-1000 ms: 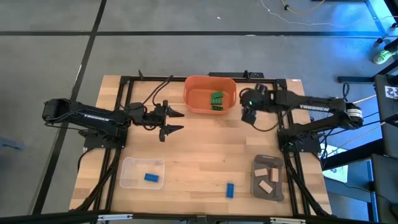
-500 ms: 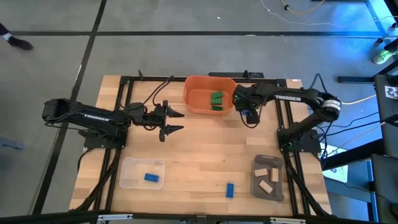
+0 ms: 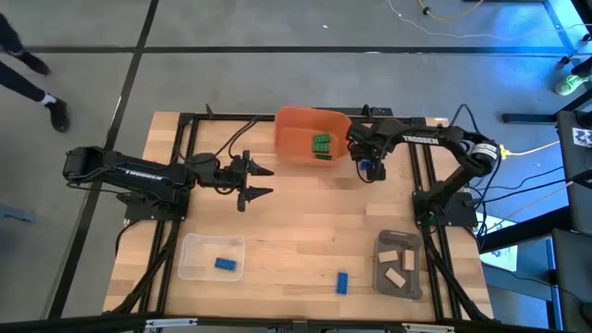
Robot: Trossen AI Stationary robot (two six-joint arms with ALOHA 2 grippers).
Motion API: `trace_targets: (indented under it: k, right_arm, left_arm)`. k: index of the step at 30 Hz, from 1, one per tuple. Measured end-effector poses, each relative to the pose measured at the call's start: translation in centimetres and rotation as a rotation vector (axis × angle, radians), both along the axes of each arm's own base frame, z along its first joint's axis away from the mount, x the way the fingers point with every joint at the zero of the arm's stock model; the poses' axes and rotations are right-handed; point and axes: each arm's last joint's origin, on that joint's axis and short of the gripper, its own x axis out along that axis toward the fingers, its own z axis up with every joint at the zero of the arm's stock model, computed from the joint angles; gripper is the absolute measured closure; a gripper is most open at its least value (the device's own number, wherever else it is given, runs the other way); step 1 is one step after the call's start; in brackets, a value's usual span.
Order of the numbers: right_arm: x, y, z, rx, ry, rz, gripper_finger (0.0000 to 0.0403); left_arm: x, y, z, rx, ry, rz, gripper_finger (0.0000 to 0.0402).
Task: Sort & place blocks by color
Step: Put the top blue 8 stud game piece into the white transparent bin
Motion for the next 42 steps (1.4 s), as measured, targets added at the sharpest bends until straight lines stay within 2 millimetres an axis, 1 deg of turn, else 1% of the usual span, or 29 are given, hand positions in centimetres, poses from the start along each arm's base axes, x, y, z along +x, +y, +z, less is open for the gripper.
trace_targets:
  k: [5,9,11,13,15,18,22,26,30,35,38,42]
  right_arm:
    - [0.1,0.0,1.6,-0.032,-0.137,-0.001,0.0161]
    - [-0.5,0.2,2.3,-0.026,-0.13,-0.007,0.0161]
    - [-0.7,0.3,2.2,-0.016,-0.128,-0.014,0.0161]
    - [-1.1,0.5,1.4,0.006,-0.114,-0.017,0.0161]
    - [-1.8,0.8,0.0,0.024,-0.096,-0.017,0.0161]
    - [-2.3,0.8,-1.5,0.014,-0.11,-0.007,0.0161]
    - [-1.9,0.5,-2.1,-0.038,-0.185,0.005,0.0161]
    - [-2.2,0.6,-2.5,-0.03,-0.17,0.034,0.0161]
    - [-2.8,1.1,-3.4,0.006,-0.158,0.043,0.0161]
    - [-3.2,1.3,-4.6,-0.033,-0.183,0.037,0.0165]
    - [-3.4,1.5,-4.8,-0.02,-0.186,-0.005,0.019]
    - [-3.5,1.6,-4.6,0.003,-0.165,-0.041,0.0268]
  left_arm:
    - [0.0,0.0,0.0,0.0,-0.001,0.003,0.014]
    - [0.0,0.0,0.0,-0.023,-0.002,0.002,0.014]
    - [0.0,0.0,0.0,-0.026,-0.002,0.001,0.014]
    - [0.0,0.0,0.0,-0.029,-0.002,0.001,0.014]
    - [0.0,0.0,0.0,-0.031,0.003,0.001,0.014]
    - [0.0,0.0,-0.1,-0.032,0.01,0.001,0.014]
    - [0.0,0.0,-0.1,-0.032,0.011,0.001,0.014]
    - [0.0,0.0,-0.1,-0.032,0.011,0.001,0.014]
    - [0.0,0.0,-0.1,-0.032,0.011,0.007,0.014]
    - [0.0,0.0,-0.1,-0.032,0.005,0.007,0.014]
    - [0.0,0.0,0.1,-0.03,-0.007,0.007,0.014]
    - [0.0,0.0,0.1,-0.03,-0.013,0.007,0.014]
